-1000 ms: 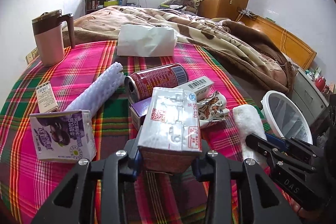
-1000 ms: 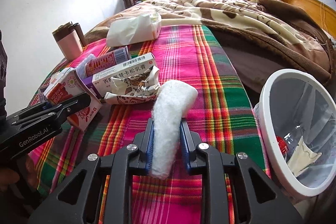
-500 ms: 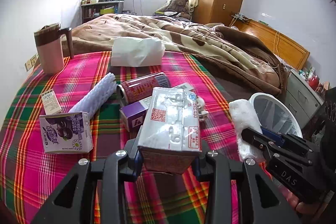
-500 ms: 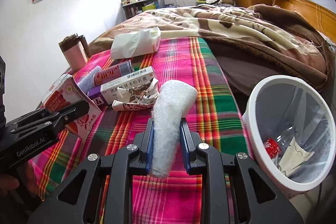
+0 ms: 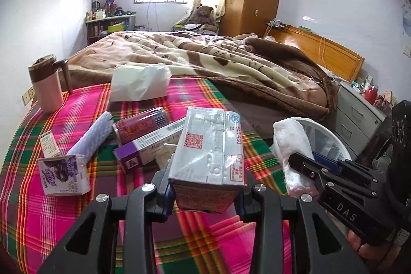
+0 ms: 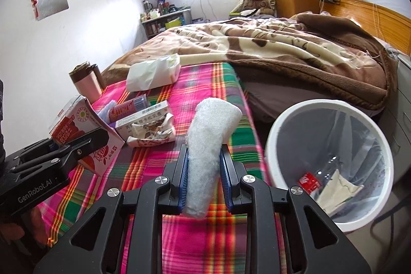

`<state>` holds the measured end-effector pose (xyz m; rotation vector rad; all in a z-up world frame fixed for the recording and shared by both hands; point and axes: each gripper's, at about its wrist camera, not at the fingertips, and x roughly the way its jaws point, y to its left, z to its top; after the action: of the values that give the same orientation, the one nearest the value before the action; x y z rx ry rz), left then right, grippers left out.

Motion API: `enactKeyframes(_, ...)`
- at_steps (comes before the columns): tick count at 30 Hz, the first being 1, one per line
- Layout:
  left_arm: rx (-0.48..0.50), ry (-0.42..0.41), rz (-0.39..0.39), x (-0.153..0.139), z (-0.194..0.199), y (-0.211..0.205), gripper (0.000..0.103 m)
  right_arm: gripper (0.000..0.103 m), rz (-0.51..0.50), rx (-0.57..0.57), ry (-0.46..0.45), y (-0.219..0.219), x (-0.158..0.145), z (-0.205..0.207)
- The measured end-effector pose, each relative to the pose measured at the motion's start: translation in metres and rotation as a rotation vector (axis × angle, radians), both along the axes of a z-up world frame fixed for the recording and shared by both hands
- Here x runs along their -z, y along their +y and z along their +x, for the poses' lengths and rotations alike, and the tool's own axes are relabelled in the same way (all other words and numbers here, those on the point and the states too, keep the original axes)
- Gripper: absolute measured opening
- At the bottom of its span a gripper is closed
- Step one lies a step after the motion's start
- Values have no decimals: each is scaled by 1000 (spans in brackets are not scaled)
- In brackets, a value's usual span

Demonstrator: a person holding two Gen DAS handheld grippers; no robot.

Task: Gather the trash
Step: 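Carry the foam roll and milk carton over the white wastebasket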

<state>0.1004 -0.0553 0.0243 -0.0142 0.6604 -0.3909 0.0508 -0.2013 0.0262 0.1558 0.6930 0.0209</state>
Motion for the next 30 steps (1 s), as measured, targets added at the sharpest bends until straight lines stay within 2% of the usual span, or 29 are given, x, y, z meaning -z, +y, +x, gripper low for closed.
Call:
enactKeyframes(14, 98, -38, -11, -14, -9, -59, 38, 23, -6, 103, -36, -49, -12, -15)
enactKeyframes(30, 241, -13, -4, -12, -8, -139, 38, 23, -11, 223, -12, -114, -9, -25)
